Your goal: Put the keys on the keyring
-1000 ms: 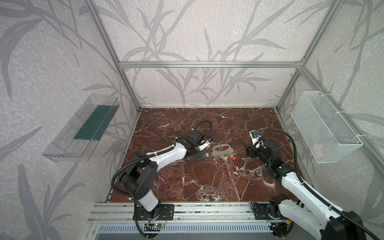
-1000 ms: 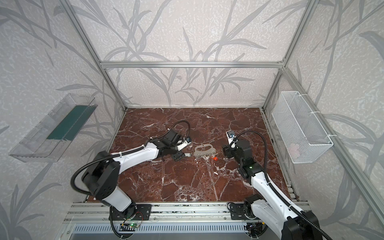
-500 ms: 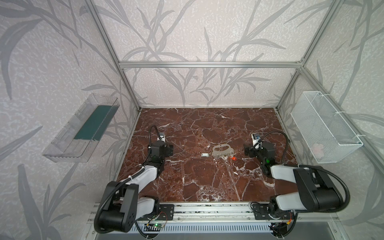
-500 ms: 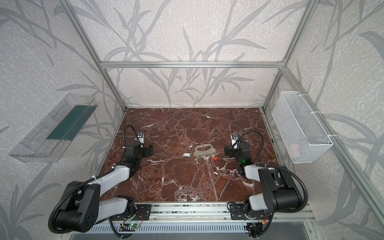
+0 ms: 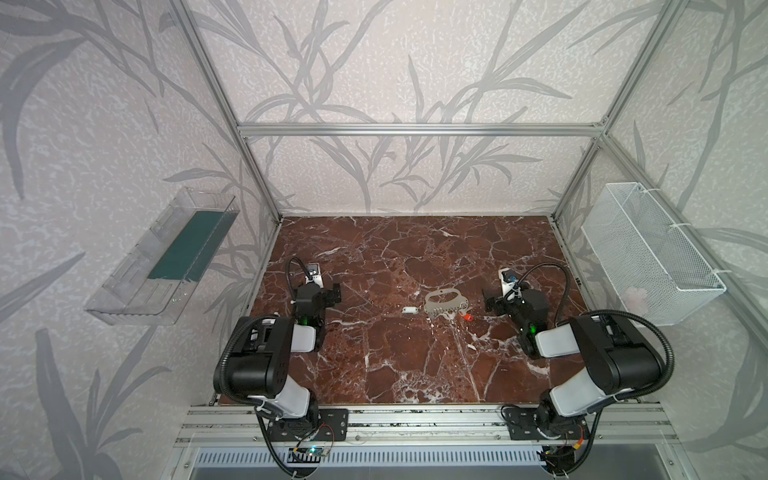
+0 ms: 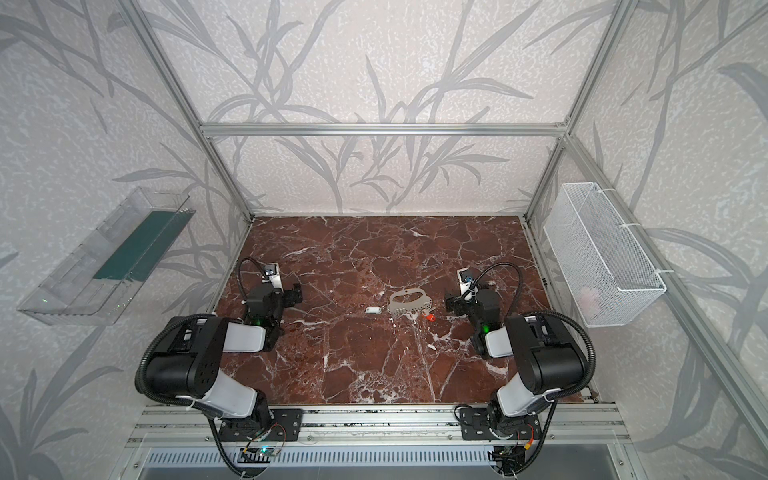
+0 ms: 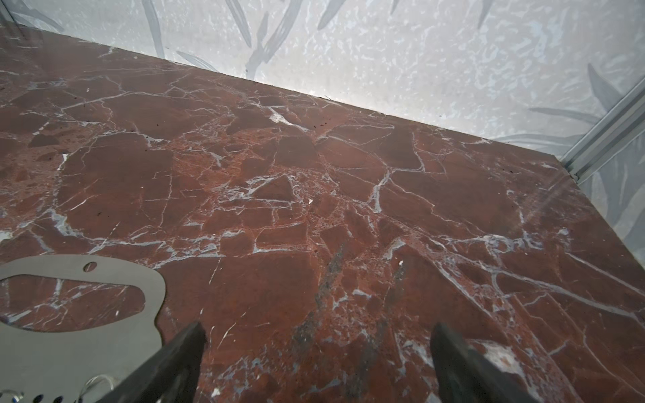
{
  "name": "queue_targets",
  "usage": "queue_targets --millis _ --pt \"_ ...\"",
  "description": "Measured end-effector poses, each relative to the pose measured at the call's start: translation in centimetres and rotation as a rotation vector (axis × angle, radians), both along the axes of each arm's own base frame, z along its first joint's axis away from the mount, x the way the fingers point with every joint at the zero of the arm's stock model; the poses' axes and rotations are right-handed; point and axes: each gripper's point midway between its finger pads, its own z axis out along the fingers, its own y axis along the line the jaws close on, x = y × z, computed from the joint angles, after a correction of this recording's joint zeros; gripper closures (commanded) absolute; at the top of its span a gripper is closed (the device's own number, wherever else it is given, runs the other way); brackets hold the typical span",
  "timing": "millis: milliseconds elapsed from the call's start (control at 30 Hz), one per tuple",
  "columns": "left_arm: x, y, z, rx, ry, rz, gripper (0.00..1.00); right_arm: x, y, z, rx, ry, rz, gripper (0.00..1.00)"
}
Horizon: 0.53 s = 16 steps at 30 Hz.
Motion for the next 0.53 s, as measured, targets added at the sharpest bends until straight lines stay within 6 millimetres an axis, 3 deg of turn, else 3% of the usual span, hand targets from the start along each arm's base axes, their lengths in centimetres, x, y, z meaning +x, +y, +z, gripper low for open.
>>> queue_targets --millis 533 --pt "0.72 0.24 0.50 -0.003 -0.004 0.010 0.01 0.52 0.06 0.60 0.002 -0.016 0.000 0.01"
